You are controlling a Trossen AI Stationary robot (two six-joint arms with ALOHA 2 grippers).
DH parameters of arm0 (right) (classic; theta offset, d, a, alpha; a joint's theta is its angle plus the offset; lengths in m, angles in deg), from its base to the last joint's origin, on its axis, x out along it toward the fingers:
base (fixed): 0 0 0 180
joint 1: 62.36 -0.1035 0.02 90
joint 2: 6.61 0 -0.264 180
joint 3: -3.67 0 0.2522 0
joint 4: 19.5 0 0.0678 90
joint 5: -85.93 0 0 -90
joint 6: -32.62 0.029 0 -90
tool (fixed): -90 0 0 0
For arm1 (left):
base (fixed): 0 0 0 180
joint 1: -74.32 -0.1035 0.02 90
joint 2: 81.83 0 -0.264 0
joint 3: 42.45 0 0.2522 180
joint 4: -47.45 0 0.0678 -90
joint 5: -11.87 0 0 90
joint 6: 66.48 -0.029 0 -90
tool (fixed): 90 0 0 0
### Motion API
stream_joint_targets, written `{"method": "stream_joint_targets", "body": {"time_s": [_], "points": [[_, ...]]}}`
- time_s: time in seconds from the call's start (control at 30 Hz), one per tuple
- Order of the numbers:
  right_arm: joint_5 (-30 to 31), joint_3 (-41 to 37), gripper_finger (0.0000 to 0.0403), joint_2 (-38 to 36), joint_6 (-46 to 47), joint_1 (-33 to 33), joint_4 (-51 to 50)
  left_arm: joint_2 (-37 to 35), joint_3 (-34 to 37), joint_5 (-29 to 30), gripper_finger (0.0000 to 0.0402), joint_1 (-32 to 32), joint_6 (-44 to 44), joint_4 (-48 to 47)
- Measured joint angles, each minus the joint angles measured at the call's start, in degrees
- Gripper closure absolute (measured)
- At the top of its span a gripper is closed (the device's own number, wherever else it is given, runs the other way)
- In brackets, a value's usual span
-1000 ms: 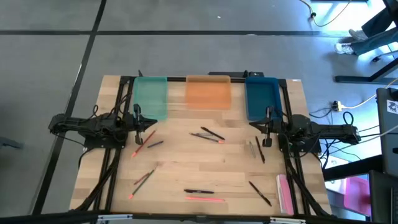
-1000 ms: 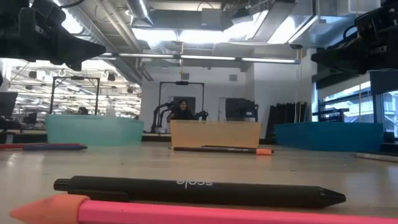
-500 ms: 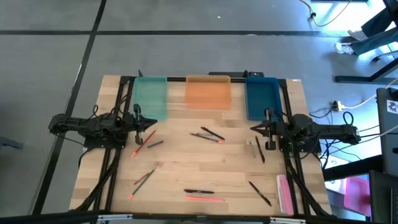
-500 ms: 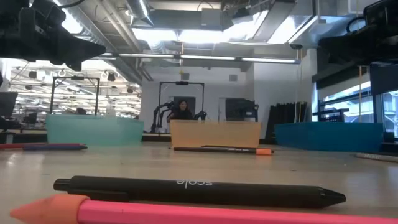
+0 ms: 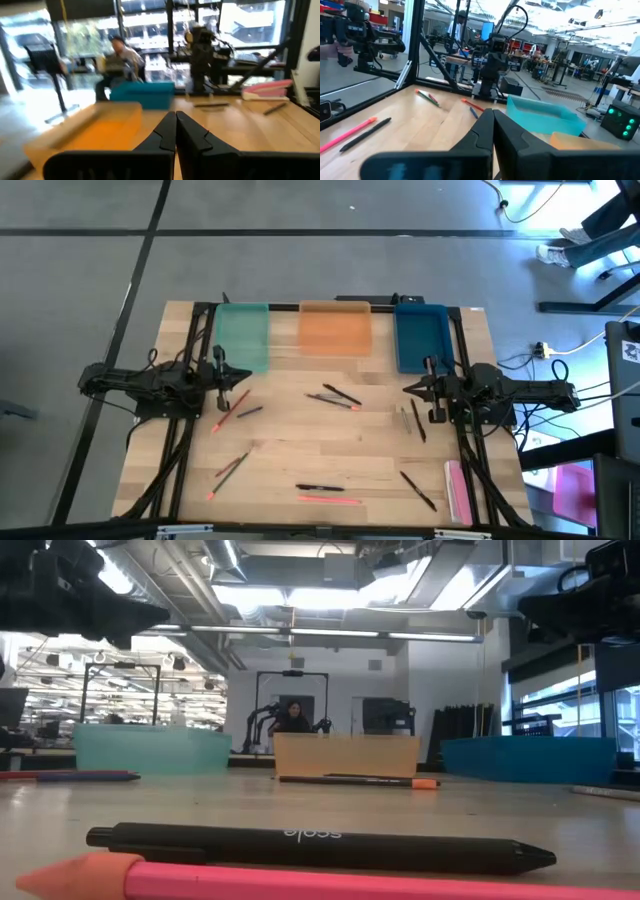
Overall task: Sort crayons/erasers/pens/pencils in bins
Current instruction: Put the red pencil into the light blue bin
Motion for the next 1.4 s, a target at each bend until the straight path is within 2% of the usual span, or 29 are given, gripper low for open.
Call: {"method": "stream_joint_targets", "body": {"time_s": [0.17, 0.27, 0.43, 0.57, 0.73, 0.97, 1.1, 1.17, 1.27, 1.4], "points": [[0.04, 0.0, 0.0393, 0.0, -1.16, 0.0, 4.46, 0.39, -4.85, -1.13, 0.0401, 0.06, -8.47, -0.12], [0.06, 0.44, 0.0393, -0.02, -1.2, 0.0, 6.88, 1.94, -9.72, -0.18, 0.0401, 0.07, -11.44, -3.32], [3.24, 6.21, 0.0393, 1.08, -0.96, -0.01, 0.62, 8.49, -18.22, 2.91, 0.0401, 0.05, -11.37, -10.95], [6.55, 13.71, 0.0393, 5.27, 0.45, -0.02, -6.38, 15.27, -25.75, 5.4, 0.0401, 0.03, -7.21, -18.36], [11.86, 25.95, 0.0393, 15.63, 5.44, -0.01, -18.62, 24.69, -34.99, 8.01, 0.0401, 0.03, 0.67, -29.66], [12.18, 41.66, 0.0393, 32.72, 13.45, -0.02, -30.56, 37.93, -47.89, 8.15, 0.0401, 0.03, 15.81, -47.88], [11.67, 48.31, 0.0393, 40.47, 16.0, -0.06, -37.35, 44.83, -53.34, 6.17, 0.0401, 0.67, 28.16, -60.41], [9.51, 51.34, 0.0393, 43.73, 16.17, -0.07, -39.75, 47.79, -55.24, 4.51, 0.0401, 1.62, 34.0, -65.78], [5.96, 54.94, 0.0393, 47.74, 16.62, -0.09, -42.93, 51.63, -57.05, 0.95, 0.0401, 3.49, 40.5, -71.17], [4.99, 57.53, 0.0393, 51.24, 16.81, -0.13, -44.91, 54.99, -57.48, -3.39, 0.0401, 5.78, 48.39, -75.34]]}}
